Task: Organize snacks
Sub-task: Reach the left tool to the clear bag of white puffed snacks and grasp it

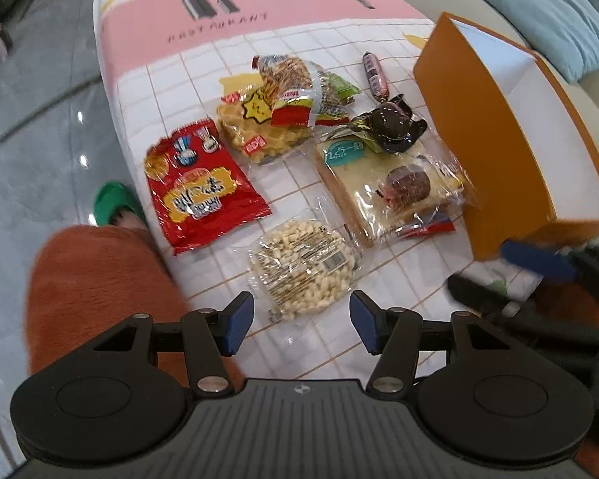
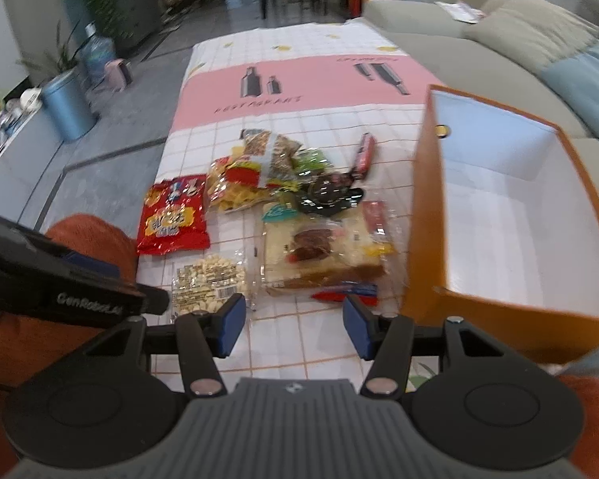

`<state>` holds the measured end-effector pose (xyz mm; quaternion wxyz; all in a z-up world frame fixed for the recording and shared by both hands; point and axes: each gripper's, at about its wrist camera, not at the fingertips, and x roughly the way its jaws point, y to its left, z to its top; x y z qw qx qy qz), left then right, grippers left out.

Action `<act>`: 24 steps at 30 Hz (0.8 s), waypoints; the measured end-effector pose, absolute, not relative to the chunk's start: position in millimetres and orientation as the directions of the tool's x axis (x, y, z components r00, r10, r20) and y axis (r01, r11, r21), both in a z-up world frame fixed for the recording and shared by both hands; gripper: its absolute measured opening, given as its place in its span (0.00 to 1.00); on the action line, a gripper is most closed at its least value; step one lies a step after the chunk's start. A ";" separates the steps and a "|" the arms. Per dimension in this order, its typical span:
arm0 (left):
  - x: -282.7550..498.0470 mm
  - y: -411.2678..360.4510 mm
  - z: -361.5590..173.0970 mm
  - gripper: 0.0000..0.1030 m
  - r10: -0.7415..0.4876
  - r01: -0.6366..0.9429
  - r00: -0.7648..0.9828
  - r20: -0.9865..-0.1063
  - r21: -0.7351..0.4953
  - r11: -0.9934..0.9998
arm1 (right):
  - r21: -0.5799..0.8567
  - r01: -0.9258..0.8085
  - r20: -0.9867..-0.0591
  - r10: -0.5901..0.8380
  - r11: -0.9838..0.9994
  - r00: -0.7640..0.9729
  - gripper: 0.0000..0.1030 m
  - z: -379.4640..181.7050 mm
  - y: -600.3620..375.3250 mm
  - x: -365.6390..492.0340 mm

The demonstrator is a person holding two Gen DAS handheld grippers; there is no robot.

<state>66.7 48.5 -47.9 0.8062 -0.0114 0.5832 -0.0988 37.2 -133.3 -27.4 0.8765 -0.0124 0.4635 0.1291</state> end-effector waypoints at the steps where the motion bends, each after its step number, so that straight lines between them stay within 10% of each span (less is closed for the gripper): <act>1: 70.6 49.7 -51.4 0.64 -0.179 0.130 0.289 -0.941 -0.147 0.981 | 0.108 -0.249 -0.822 0.227 0.963 0.522 0.51 -32.0 -130.8 40.9; 8: 91.3 59.3 -78.6 0.64 -0.204 0.029 0.232 -0.951 -0.203 0.979 | 0.124 -0.277 -0.861 0.242 0.953 0.447 0.29 -63.1 -116.4 63.6; 24: 115.6 70.1 -114.6 0.71 -0.253 -0.083 0.163 -0.954 -0.269 0.960 | 0.218 -0.216 -0.890 0.285 0.952 0.356 0.15 -102.7 -114.3 100.7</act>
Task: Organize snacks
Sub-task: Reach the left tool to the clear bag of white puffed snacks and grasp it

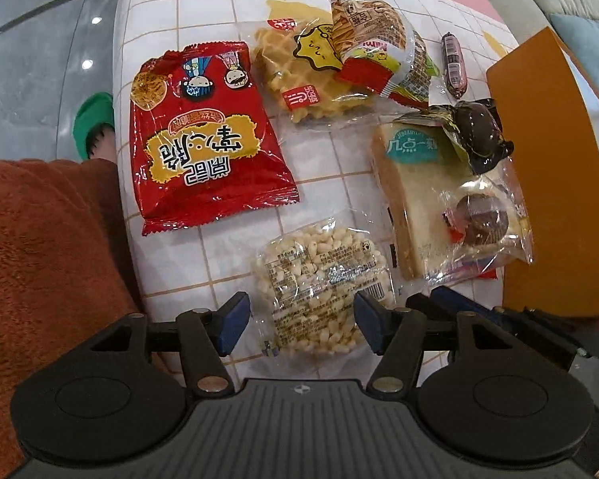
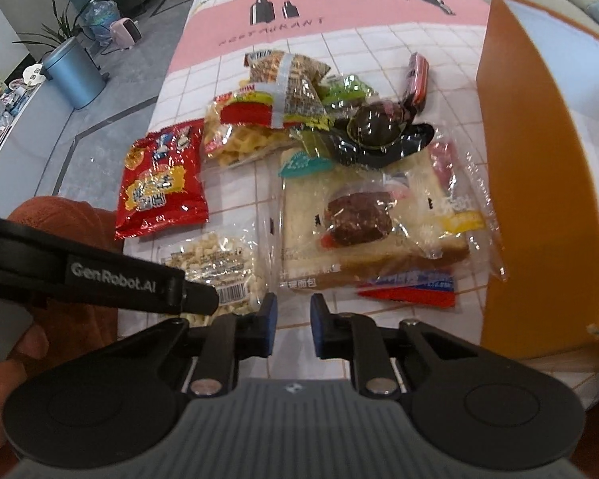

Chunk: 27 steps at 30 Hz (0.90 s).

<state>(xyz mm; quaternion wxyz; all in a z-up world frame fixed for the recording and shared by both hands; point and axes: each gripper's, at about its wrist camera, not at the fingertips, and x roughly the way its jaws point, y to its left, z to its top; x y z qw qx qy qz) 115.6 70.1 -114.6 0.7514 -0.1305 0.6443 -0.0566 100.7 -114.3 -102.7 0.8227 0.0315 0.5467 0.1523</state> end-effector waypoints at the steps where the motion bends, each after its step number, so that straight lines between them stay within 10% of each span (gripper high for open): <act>1: 116.1 70.6 -116.4 0.72 -0.259 -0.087 0.162 -0.952 -0.275 0.957 | 0.219 -0.213 -0.891 0.284 0.952 0.355 0.15 -103.9 -114.3 101.1; 10: 115.9 49.2 -117.8 0.87 -0.251 -0.007 0.187 -0.950 -0.257 0.966 | 0.234 -0.193 -0.898 0.288 0.953 0.334 0.15 -116.2 -115.8 105.3; 16: 107.9 61.1 -105.4 0.53 -0.249 -0.071 0.237 -0.939 -0.272 0.960 | 0.238 -0.194 -0.893 0.293 0.952 0.340 0.15 -116.7 -118.3 104.7; 27: 88.6 44.7 -55.5 0.28 -0.362 0.069 0.354 -0.863 -0.361 0.930 | 0.266 -0.175 -0.890 0.311 0.948 0.333 0.16 -107.4 -125.6 95.5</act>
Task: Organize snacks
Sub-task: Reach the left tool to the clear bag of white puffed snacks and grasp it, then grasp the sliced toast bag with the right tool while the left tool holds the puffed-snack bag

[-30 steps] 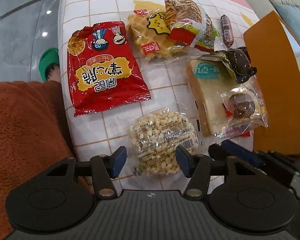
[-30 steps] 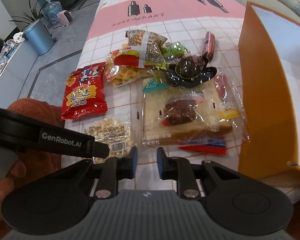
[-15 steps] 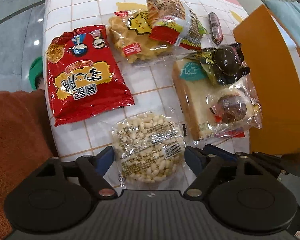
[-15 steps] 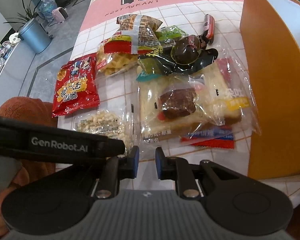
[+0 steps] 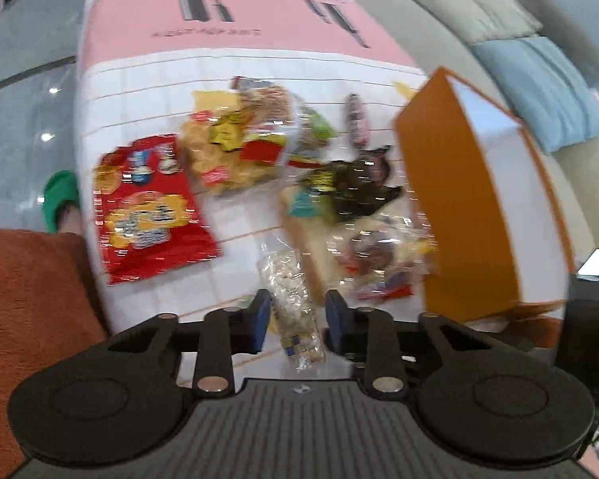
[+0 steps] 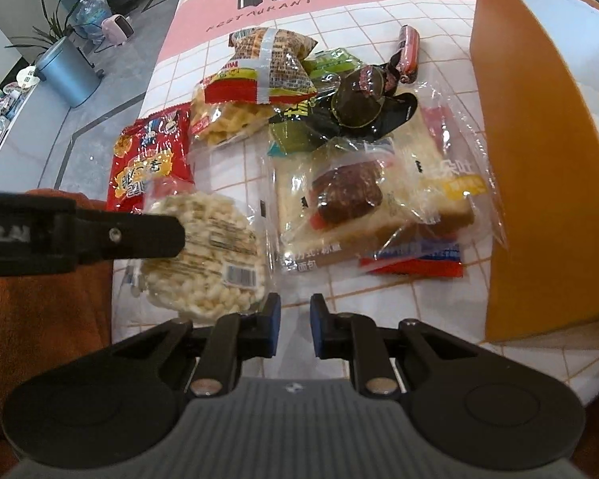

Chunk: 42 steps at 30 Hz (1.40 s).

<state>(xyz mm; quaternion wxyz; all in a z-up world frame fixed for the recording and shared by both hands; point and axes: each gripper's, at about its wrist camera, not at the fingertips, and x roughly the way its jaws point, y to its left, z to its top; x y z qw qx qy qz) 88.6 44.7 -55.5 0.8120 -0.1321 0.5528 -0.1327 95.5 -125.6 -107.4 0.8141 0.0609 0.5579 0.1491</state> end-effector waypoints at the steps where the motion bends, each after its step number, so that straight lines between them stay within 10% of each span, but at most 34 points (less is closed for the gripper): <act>1: 88.1 43.3 -56.6 0.28 -0.376 0.064 0.340 -0.862 -0.378 0.924 | 0.280 -0.168 -0.885 0.322 0.945 0.335 0.17 -105.3 -127.7 94.6; 11: 95.5 29.8 -79.1 0.30 -0.275 0.028 0.290 -0.917 -0.279 0.960 | 0.242 -0.157 -0.871 0.285 0.958 0.399 0.18 -93.3 -139.0 84.1; 24: 93.5 32.0 -70.5 0.23 -0.192 0.052 0.353 -0.916 -0.186 0.981 | 0.415 0.083 -0.837 0.345 0.906 0.424 0.52 -105.0 -158.4 96.8; 32: 95.7 33.3 -74.2 0.23 -0.204 0.056 0.351 -0.914 -0.197 0.979 | 0.415 0.196 -0.859 0.312 0.888 0.407 0.49 -121.2 -153.4 109.5; 42: 93.9 32.3 -74.6 0.23 -0.221 0.063 0.345 -0.912 -0.213 0.975 | 0.334 0.104 -0.835 0.243 0.937 0.495 0.13 -93.8 -146.2 95.3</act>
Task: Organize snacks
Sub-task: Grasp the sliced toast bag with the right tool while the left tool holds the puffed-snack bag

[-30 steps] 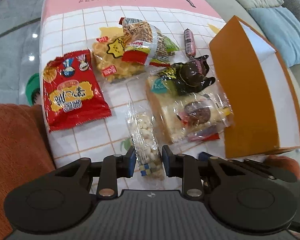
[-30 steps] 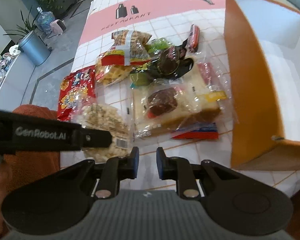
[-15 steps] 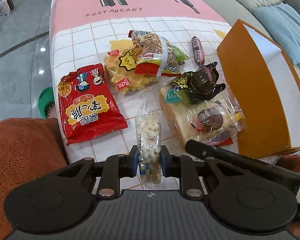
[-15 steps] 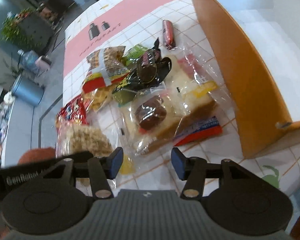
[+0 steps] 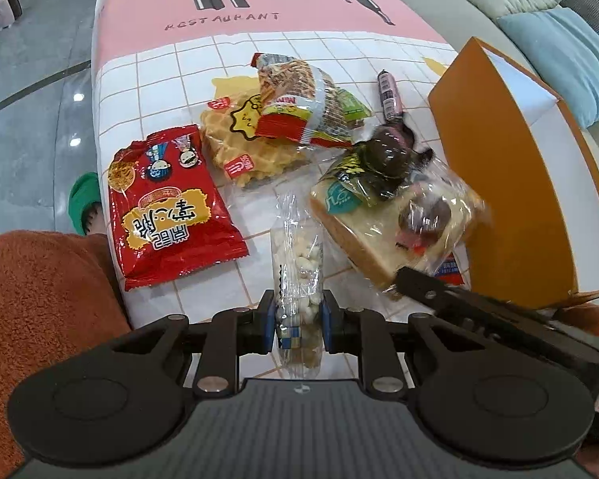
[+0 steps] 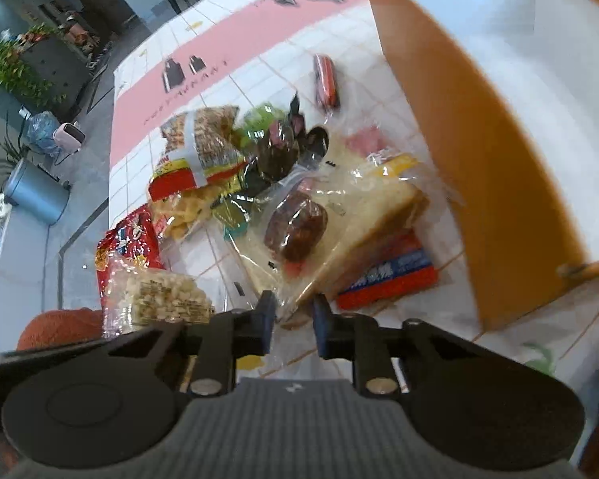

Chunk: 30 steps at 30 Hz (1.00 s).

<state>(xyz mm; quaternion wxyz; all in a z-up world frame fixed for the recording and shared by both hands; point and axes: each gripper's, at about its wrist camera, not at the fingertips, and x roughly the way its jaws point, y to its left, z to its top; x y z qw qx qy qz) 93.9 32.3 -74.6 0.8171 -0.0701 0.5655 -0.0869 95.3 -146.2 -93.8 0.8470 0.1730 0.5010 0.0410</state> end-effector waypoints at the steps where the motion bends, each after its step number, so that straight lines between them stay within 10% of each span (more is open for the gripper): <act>1: 93.3 32.3 -73.7 0.23 -0.225 0.064 0.348 -0.910 -0.217 0.974 | 0.309 0.088 -0.829 0.222 0.947 0.514 0.10 -88.3 -145.3 91.8; 30: 61.6 3.9 -63.5 0.23 -0.369 0.153 0.321 -0.872 -0.337 0.929 | -0.109 -0.275 -0.744 0.106 0.955 0.660 0.00 -4.8 -131.0 -8.9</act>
